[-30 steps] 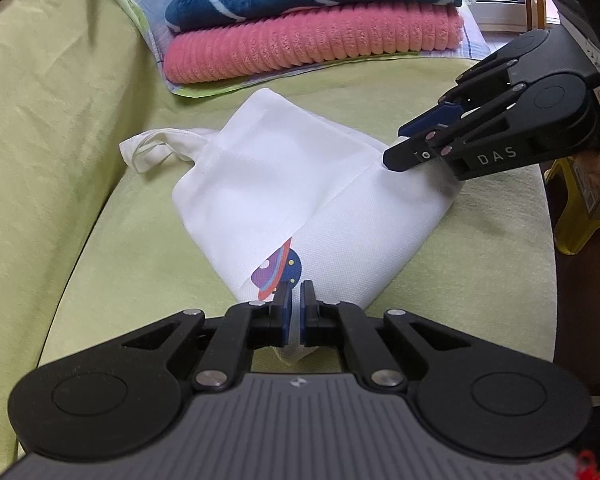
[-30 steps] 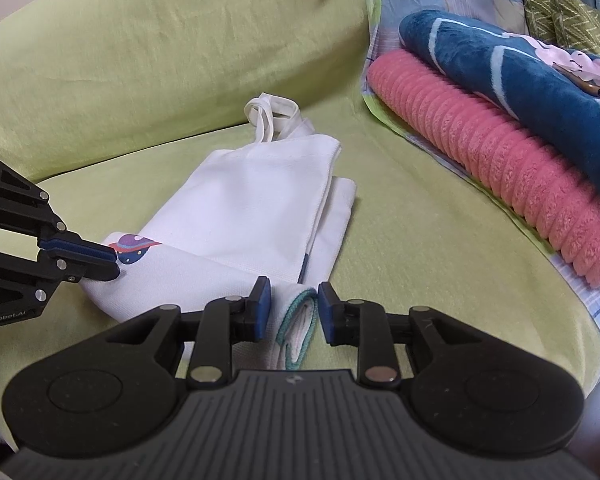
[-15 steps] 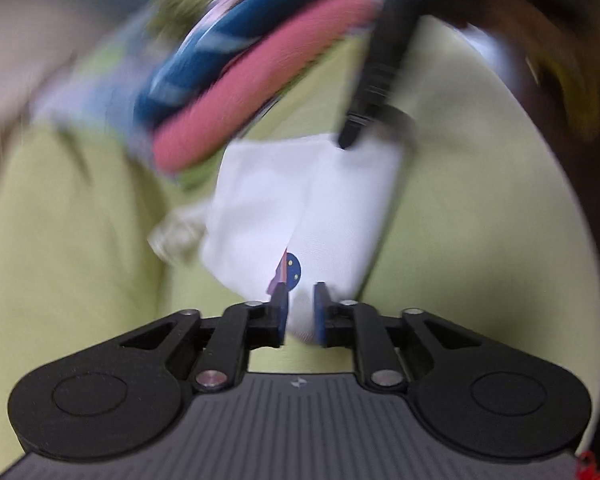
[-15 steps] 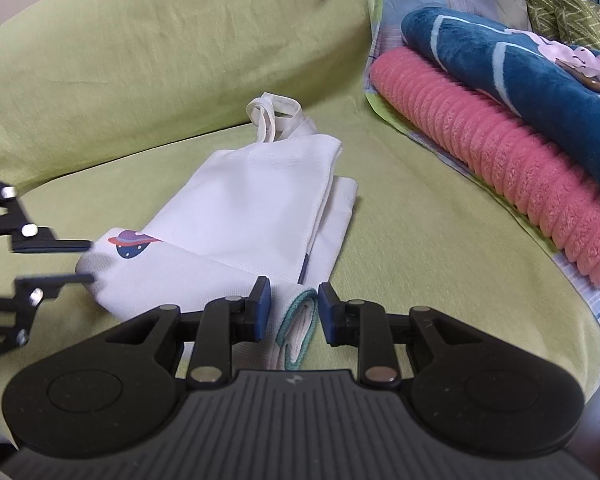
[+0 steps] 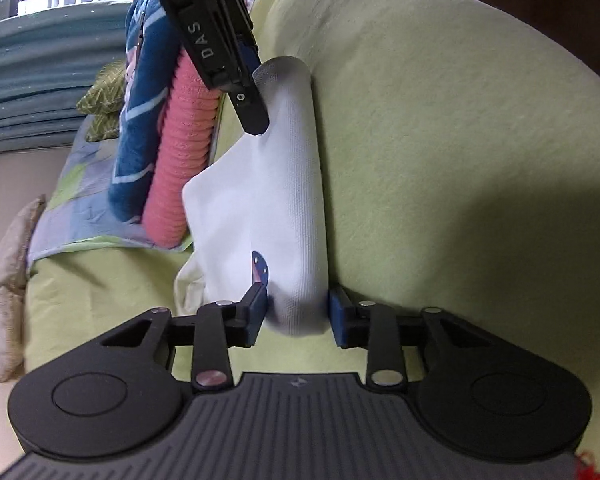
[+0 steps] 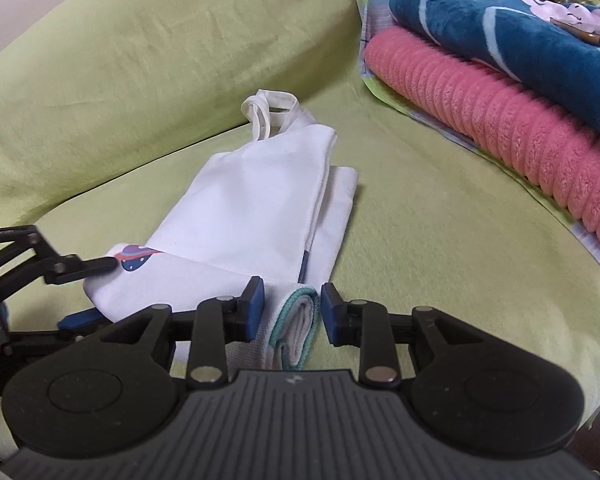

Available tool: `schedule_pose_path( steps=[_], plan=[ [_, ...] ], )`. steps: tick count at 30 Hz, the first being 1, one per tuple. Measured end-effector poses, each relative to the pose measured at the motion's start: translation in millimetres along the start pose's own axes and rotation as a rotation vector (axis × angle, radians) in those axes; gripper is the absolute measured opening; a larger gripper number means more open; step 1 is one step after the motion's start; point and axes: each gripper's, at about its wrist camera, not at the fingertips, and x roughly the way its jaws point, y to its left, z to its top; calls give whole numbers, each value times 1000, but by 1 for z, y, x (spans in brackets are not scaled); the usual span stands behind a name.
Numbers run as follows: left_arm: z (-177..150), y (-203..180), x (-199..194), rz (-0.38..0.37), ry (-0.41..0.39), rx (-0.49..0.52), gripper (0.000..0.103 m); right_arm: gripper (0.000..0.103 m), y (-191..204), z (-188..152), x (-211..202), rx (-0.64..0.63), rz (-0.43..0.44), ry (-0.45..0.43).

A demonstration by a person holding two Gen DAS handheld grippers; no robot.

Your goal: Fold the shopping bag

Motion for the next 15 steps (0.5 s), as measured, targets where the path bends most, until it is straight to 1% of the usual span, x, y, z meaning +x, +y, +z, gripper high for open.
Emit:
schedule_pose_path(
  steps=[1, 5, 7, 8, 9, 10, 12, 15],
  plan=[
    [-1, 5, 1, -28, -1, -8, 37, 26, 0, 0, 0, -3, 1, -1],
    [-1, 25, 6, -137, 11, -54, 37, 28, 10, 6, -12, -107, -10, -30],
    [-3, 31, 8, -169, 9, -73, 37, 29, 14, 9, -18, -159, -15, -44],
    [-4, 33, 8, -177, 7, -82, 37, 31, 17, 9, -22, -195, -17, -54],
    [-5, 34, 9, -184, 5, -90, 37, 42, 20, 7, -32, -274, -13, -77],
    [-5, 34, 8, -186, 4, -97, 37, 56, 23, 4, -41, -358, -10, -100],
    [-5, 34, 8, -188, 2, -105, 37, 70, 30, -14, -54, -583, -21, -144],
    [-6, 36, 7, -195, -3, -115, 37, 70, 43, -52, -52, -977, -94, -178]
  ],
)
